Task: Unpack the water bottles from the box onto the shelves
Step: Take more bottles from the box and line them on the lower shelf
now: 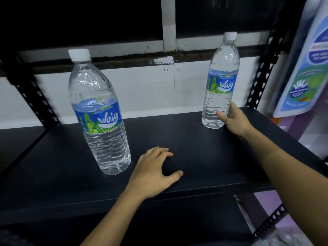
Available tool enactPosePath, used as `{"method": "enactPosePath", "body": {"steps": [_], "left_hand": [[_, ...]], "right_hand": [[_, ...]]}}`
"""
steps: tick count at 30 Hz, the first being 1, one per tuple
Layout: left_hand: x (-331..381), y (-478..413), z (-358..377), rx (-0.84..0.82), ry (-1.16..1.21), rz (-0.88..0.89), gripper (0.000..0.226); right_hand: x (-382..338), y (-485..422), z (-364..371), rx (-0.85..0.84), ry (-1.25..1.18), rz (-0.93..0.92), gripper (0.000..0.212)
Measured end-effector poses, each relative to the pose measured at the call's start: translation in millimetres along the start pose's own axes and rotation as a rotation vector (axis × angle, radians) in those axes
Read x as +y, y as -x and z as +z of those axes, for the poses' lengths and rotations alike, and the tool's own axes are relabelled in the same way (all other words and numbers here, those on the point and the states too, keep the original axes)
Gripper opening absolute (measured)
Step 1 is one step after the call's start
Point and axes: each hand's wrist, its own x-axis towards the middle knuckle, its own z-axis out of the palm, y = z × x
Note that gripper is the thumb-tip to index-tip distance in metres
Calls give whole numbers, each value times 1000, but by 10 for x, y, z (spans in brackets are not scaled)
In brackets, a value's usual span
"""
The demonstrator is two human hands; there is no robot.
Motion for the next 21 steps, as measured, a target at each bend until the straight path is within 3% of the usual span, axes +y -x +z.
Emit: {"method": "enactPosePath", "body": {"steps": [11,21], "left_hand": [[7,4,7,29,3,13,65],[-18,-4,26,36,9,20,66]], "right_hand": [[-3,-80,16,26,8,41,73],[-213,61,107,75,75,81,55]]}}
